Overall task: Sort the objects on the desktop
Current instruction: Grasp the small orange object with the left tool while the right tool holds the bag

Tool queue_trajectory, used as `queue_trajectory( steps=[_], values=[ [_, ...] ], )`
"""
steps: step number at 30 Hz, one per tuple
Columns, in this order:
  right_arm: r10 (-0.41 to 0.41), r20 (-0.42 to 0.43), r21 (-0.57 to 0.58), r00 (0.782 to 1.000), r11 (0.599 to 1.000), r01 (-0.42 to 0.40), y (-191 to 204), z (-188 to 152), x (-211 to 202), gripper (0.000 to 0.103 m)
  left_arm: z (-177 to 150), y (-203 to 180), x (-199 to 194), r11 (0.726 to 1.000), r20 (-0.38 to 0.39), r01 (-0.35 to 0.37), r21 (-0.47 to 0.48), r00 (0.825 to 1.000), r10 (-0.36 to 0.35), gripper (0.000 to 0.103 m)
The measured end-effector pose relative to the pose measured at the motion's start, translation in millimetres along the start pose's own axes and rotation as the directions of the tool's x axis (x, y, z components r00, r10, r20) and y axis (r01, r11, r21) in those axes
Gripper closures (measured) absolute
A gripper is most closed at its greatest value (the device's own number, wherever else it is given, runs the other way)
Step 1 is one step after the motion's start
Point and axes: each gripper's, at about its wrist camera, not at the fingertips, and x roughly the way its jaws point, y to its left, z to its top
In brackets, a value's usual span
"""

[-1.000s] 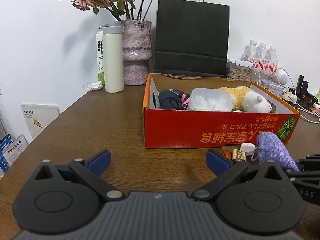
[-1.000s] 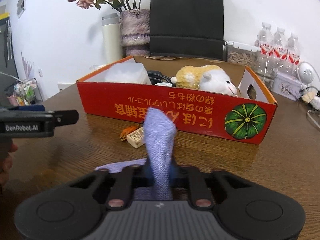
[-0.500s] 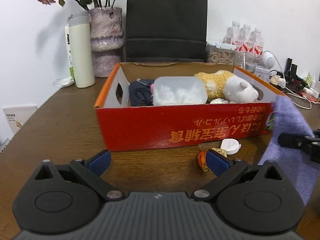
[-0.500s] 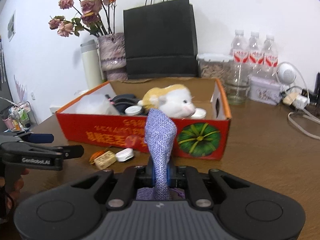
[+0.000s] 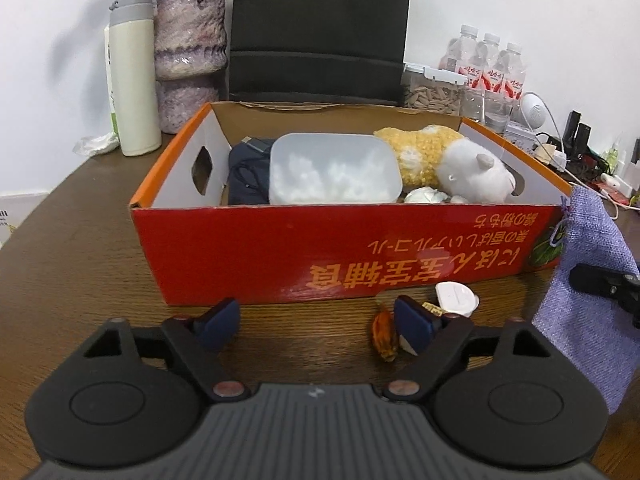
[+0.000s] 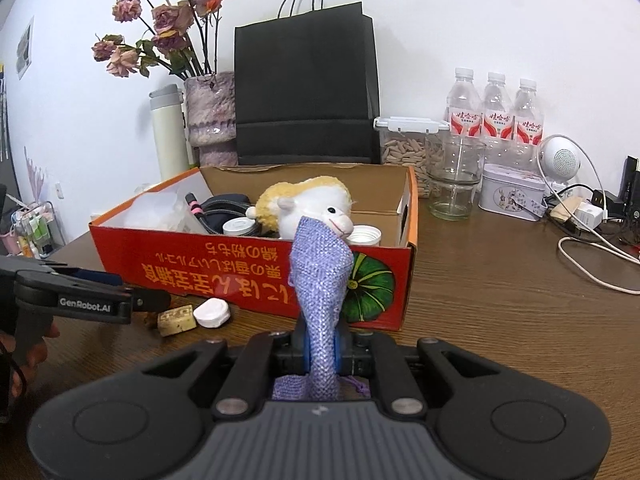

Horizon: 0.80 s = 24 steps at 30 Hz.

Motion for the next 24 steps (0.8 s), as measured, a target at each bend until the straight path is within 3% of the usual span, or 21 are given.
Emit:
queue_trajectory(
  steps=[7, 18, 24],
  values=[
    [0.004, 0.015, 0.004, 1.000, 1.000, -0.004, 0.9, -0.2, -4.1, 0.094, 0.5, 4.8, -3.6, 0.997, 0.004, 0.044, -0.066, 0.999, -0.044, 0.025],
    [-0.002, 0.021, 0.007, 1.000, 1.000, 0.002, 1.4, 0.1, -5.9, 0.094, -0.3, -7.3, -2.0, 1.000, 0.010, 0.025, -0.016, 1.000, -0.025, 0.036],
    [0.000, 0.016, 0.004, 1.000, 1.000, 0.000, 2.5, 0.2, -5.6, 0.094, -1.3, -13.9, -2.1, 0.998, 0.005, 0.052, -0.028, 0.999, -0.052, 0.039]
  ],
)
